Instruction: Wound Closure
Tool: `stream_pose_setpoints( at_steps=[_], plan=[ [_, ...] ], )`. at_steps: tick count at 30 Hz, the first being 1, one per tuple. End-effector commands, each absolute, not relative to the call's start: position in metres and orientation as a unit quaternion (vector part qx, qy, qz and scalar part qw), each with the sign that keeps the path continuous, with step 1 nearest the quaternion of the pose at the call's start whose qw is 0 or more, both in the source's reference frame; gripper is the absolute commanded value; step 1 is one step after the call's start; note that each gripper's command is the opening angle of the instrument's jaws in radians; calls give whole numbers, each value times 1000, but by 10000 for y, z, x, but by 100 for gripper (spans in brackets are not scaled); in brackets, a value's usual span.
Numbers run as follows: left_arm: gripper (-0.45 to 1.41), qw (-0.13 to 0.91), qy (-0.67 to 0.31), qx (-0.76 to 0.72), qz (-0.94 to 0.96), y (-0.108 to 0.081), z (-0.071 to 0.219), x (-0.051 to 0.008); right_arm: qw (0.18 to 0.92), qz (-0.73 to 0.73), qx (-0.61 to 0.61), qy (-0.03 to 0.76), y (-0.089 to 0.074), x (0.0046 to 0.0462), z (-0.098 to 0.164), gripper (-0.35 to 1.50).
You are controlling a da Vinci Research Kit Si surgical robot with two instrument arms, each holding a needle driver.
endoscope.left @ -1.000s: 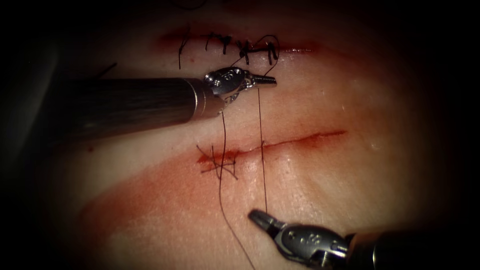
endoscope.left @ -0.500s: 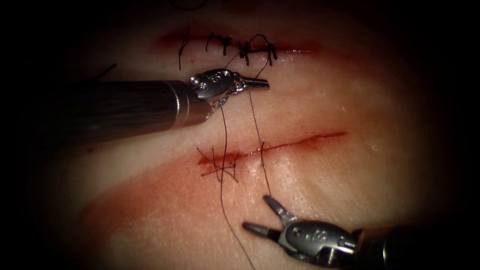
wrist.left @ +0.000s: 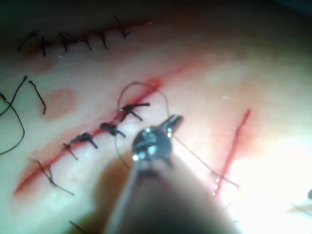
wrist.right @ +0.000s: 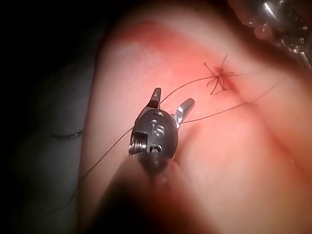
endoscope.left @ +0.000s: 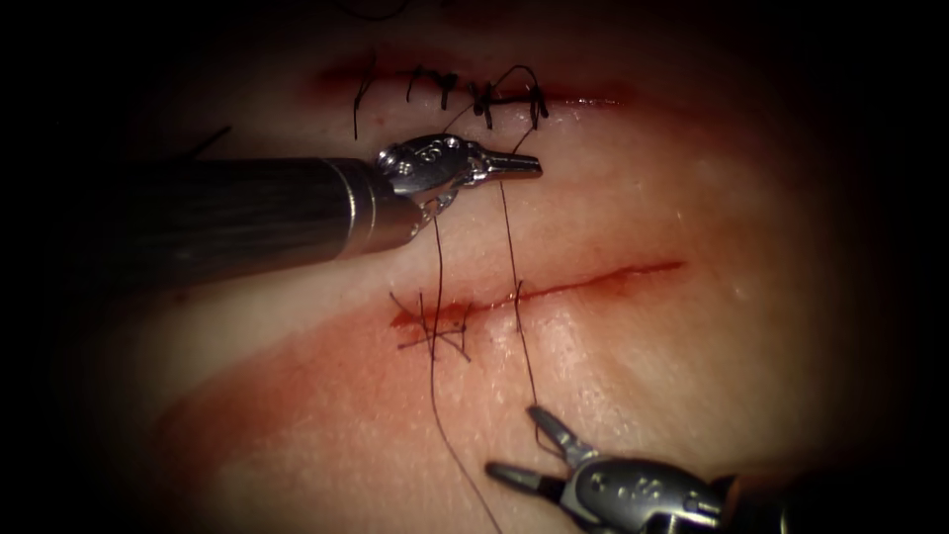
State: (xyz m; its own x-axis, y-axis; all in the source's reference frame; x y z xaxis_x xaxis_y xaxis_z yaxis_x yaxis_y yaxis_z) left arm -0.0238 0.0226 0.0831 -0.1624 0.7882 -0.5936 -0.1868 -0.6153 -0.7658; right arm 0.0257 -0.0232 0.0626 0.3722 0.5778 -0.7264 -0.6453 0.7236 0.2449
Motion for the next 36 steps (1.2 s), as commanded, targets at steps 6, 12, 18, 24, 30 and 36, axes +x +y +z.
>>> stream_pose_setpoints(
  at_steps=[6, 12, 18, 24, 30, 36],
  plan=[
    [17, 341, -275, -550, 711, 227, 833, -241, 831, 369, -25, 416, -230, 246, 617, 141],
    [26, 341, -276, -550, 711, 230, 832, -241, 837, 355, 27, 415, -192, 238, 615, 140],
    [72, 358, -267, -545, 710, 260, 830, -232, 844, 344, 36, 410, -163, 235, 613, 140],
    [83, 366, -270, -542, 706, 270, 815, -224, 847, 339, 36, 407, -169, 236, 615, 138],
    [71, 369, -271, -541, 706, 268, 806, -219, 849, 335, 34, 407, -169, 241, 614, 135],
    [19, 359, -263, -543, 712, 267, 804, -215, 852, 334, 34, 402, -166, 245, 616, 131]
  ],
)
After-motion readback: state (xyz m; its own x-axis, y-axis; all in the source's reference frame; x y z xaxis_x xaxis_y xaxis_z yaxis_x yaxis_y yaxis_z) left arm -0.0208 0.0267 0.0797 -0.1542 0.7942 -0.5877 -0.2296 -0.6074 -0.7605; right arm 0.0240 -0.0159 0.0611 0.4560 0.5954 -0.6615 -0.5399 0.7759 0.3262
